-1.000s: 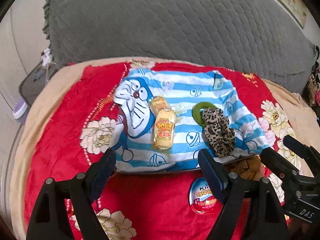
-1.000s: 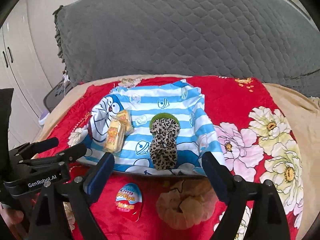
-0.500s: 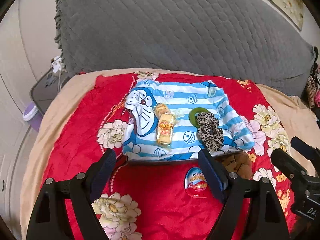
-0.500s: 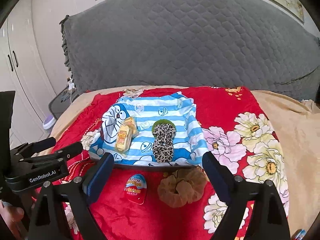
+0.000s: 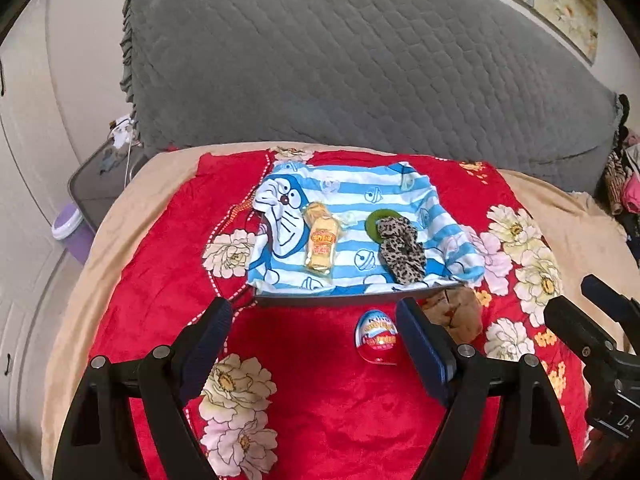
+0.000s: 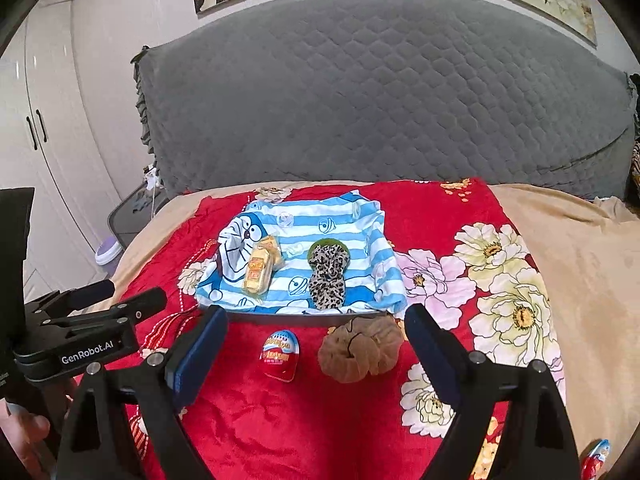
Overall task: Organize objects
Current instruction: 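Raise both open tools away from the tray, then move the left tool toward the red egg while the right approaches the beige scrunchie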
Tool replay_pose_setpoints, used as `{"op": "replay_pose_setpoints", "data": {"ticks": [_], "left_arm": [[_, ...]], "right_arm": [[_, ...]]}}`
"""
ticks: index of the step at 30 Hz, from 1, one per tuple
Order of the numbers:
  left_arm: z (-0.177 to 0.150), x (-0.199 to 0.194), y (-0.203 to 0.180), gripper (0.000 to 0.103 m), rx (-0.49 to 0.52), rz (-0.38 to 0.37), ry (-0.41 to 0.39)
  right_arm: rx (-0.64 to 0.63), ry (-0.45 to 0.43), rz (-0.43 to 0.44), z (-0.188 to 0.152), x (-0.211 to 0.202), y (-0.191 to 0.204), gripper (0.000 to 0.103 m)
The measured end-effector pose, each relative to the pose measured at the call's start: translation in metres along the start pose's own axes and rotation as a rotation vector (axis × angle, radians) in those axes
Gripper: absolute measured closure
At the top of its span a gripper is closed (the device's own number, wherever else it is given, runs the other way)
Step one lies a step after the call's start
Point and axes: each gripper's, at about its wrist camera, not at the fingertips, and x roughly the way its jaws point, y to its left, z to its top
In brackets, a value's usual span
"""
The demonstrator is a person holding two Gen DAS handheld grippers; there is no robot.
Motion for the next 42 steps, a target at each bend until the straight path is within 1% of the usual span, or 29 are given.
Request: {"op": "replay_pose_setpoints", "data": {"ticks": [7, 9, 13, 16, 20, 28, 31, 35, 42], "left_arm": [[-0.019, -0.014, -0.011, 0.018, 0.025, 0.015, -0.008], [-0.024, -0.017, -0.013, 0.018, 0.032, 0.021, -0.006], [-0.035, -0.022, -0.016, 0.018, 0.037, 0.052, -0.009], [-0.039, -0.023, -0.016, 0.018, 0.016, 0.039, 0.008], [-0.046, -0.031, -0.017, 0.018, -0.002, 0.037, 0.005], [-0.059, -0.044, -0.025, 0.018, 0.023, 0.042, -0.013], [-0.063, -0.044, -0.026, 0.018, 0.012, 0.009, -0.011], [-0.069, -0.043, -0.028, 0.018, 0.022, 0.005, -0.020], [-0.080, -0.032, -0.031, 0.018, 0.025, -0.012, -0.005]], "right_arm": [[0.002, 0.000, 0.010, -0.015, -0.011, -0.002, 0.011], [-0.005, -0.001, 0.002, -0.019, -0.016, -0.002, 0.011], [0.000, -0.010, 0.005, -0.026, -0.025, -0.004, 0.011], [-0.004, -0.013, 0.011, -0.029, -0.032, -0.005, 0.011], [-0.013, -0.024, 0.011, -0.033, -0.045, -0.004, 0.010], [-0.017, -0.032, 0.006, -0.039, -0.057, -0.003, 0.010], [-0.022, -0.022, 0.003, -0.044, -0.057, -0.005, 0.010], [-0.015, -0.011, -0.006, -0.050, -0.054, -0.009, 0.010], [-0.011, 0.017, -0.007, -0.061, -0.042, -0.012, 0.010]]}}
